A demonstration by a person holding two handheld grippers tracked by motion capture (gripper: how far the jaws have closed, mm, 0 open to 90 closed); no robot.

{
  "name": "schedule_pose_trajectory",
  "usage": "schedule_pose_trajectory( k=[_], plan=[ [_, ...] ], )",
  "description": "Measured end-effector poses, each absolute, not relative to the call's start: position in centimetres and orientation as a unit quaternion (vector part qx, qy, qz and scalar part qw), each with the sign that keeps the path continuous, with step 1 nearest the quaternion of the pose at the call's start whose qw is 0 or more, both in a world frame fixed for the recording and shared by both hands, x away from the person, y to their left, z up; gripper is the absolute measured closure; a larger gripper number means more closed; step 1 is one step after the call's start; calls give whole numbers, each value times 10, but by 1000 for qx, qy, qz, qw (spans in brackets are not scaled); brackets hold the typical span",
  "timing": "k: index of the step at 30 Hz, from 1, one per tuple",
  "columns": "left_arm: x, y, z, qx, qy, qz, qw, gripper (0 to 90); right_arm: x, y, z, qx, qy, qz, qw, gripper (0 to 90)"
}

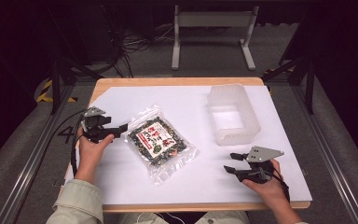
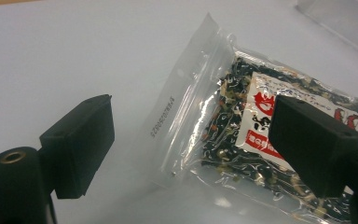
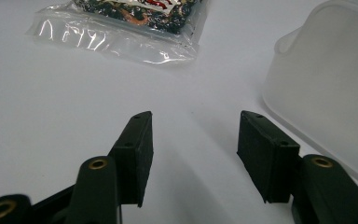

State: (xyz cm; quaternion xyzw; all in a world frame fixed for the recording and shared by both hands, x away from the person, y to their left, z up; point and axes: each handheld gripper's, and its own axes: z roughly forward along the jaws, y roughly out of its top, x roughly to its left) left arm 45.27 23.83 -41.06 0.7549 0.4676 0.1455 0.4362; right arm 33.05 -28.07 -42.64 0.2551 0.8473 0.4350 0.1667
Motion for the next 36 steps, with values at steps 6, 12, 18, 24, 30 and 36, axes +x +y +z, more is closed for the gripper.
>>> schedule_pose_trajectory(
  k=[6, 12, 18, 24, 30, 36],
  plan=[
    [462, 242, -421, 752, 476, 130, 437, 161, 326, -281, -427, 254, 850, 429, 170, 440],
    [469, 242, -432, 754, 483, 99, 434, 180, 325, -282, -428, 256, 849, 429, 172, 434],
    [472, 247, -440, 750, 498, 68, 430, 256, 325, -281, -428, 254, 850, 428, 171, 427],
    [475, 248, -447, 756, 502, 46, 418, 309, 325, -281, -428, 253, 850, 429, 170, 423],
    [475, 245, -451, 759, 498, 23, 418, 384, 325, -280, -428, 250, 851, 428, 170, 415],
    [474, 243, -451, 761, 495, 14, 419, 463, 325, -279, -429, 250, 853, 427, 169, 408]
  ],
)
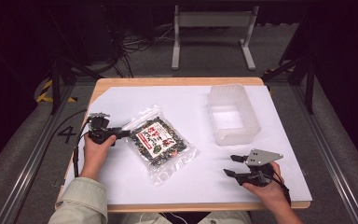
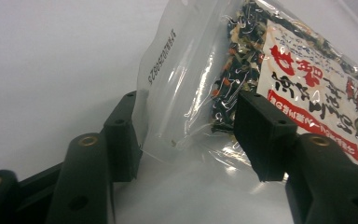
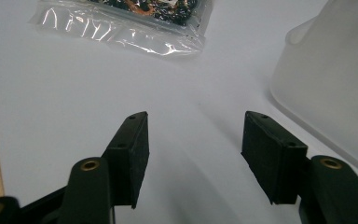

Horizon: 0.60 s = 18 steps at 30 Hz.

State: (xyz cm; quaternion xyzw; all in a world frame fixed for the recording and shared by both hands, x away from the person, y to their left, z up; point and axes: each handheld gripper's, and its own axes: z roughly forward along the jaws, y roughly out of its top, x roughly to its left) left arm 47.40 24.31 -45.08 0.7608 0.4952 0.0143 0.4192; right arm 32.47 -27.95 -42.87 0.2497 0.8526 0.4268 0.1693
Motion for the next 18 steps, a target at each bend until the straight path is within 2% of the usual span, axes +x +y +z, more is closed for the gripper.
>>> schedule_pose_trajectory(
  k=[2, 7, 18],
  plan=[
    [474, 243, -451, 759, 496, 20, 421, 494, 325, -279, -429, 249, 853, 427, 168, 405],
    [471, 243, -450, 761, 493, 24, 420, 702, 324, -278, -429, 247, 855, 424, 168, 401],
    [468, 232, -446, 779, 481, 50, 398, 846, 324, -277, -430, 245, 856, 424, 166, 391]
  ],
)
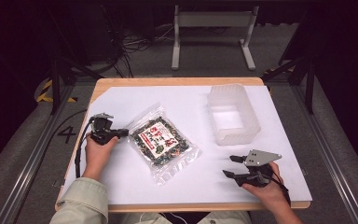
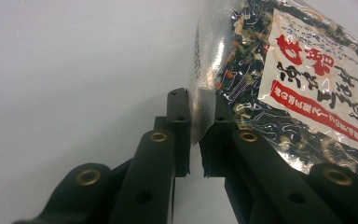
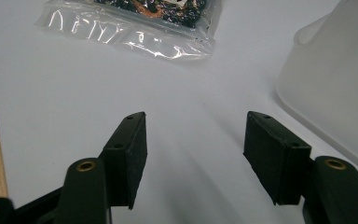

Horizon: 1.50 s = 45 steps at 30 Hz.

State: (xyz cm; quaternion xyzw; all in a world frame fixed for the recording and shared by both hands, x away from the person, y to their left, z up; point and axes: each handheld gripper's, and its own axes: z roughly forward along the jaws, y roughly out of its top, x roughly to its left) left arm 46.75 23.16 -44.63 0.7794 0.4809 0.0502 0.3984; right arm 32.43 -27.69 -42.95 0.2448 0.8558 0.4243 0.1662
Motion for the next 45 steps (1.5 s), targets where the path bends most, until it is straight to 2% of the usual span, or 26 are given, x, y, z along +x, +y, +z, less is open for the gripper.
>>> schedule_pose_trajectory(
  k=[4, 12, 18, 27, 36, 45],
  plan=[
    [466, 230, -445, 779, 480, 61, 399, 893, 324, -277, -430, 245, 856, 424, 166, 389],
    [464, 229, -443, 776, 481, 74, 401, 895, 324, -277, -430, 244, 856, 423, 167, 389],
    [459, 232, -433, 762, 480, 78, 428, 896, 324, -278, -430, 244, 856, 422, 169, 389],
    [445, 237, -406, 747, 458, 84, 474, 896, 324, -277, -429, 243, 857, 422, 172, 388],
    [430, 234, -376, 752, 424, 111, 493, 896, 323, -278, -429, 243, 857, 419, 175, 390],
    [408, 229, -342, 738, 385, 131, 538, 897, 322, -278, -425, 241, 855, 422, 181, 397]
  ],
)
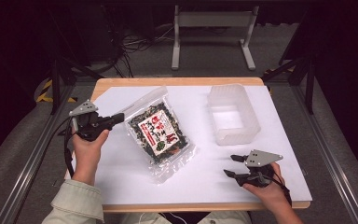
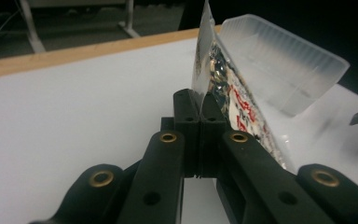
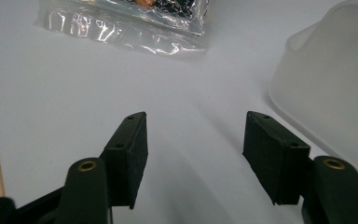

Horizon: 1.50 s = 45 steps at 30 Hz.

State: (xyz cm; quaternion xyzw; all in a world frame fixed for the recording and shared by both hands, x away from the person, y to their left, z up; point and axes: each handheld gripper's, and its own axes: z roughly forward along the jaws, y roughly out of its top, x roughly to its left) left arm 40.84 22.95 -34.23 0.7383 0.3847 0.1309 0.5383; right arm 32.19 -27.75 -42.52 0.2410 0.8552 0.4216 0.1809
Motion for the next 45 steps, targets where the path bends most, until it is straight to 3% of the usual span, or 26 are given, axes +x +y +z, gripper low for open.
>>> schedule_pose_trajectory(
  k=[16, 32, 45],
  plan=[
    [366, 214, -294, 722, 312, 163, 596, 898, 321, -276, -412, 240, 842, 450, 177, 406],
    [350, 202, -275, 718, 279, 174, 614, 898, 328, -268, -385, 241, 813, 504, 163, 410],
    [341, 194, -263, 710, 256, 172, 633, 898, 345, -247, -341, 211, 792, 549, 164, 396]
  ],
)
